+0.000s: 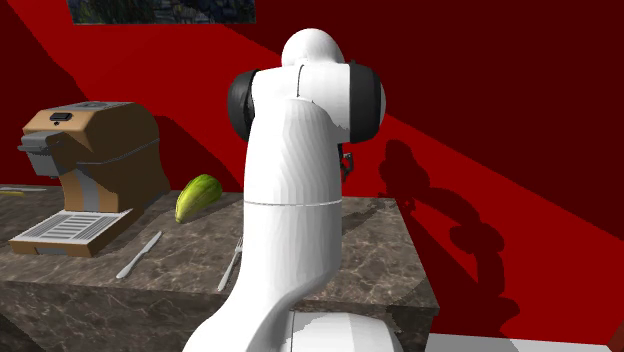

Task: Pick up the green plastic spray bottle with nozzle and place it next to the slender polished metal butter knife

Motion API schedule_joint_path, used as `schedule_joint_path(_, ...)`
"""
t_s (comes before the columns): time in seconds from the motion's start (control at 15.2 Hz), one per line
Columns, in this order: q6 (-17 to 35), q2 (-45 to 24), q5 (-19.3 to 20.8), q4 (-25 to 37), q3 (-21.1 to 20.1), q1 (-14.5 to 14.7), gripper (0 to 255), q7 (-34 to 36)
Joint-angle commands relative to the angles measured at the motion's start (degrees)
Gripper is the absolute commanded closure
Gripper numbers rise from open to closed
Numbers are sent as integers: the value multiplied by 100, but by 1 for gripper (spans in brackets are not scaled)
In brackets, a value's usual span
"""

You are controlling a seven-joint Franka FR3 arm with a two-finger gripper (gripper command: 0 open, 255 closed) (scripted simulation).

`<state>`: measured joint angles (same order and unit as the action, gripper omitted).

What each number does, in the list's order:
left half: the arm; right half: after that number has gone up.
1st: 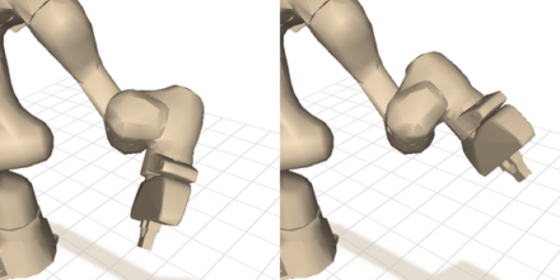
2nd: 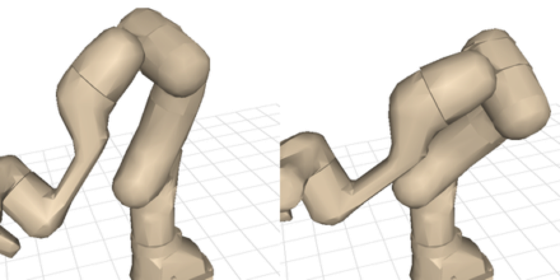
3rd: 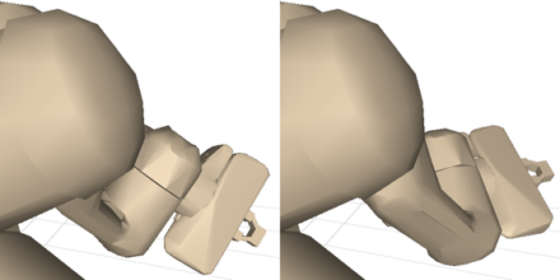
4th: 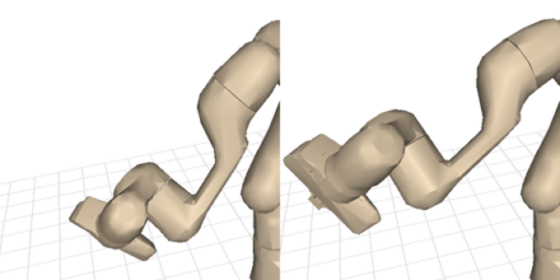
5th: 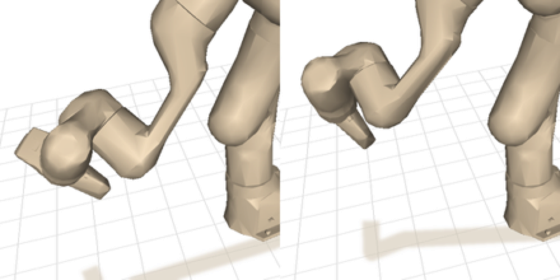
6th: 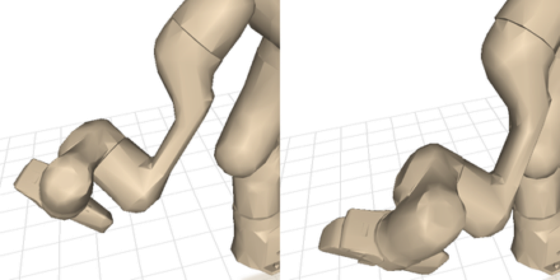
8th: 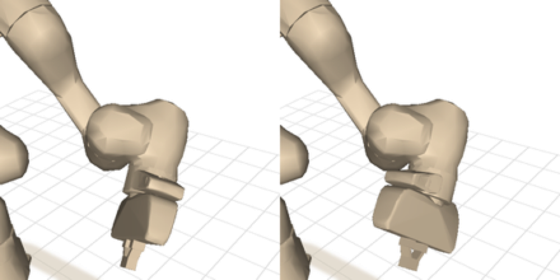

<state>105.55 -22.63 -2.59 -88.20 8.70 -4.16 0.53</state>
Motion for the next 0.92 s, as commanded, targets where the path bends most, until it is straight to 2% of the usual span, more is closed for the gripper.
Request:
schedule_joint_path(0.0,4,0,0,-4,0,-1,0,-1)
schedule_joint_path(0.13,3,0,0,-2,0,0,0,-1)
schedule_joint_path(0.2,3,0,0,-2,0,0,255,-1)
schedule_joint_path(0.86,-66,16,3,51,2,-1,255,0)
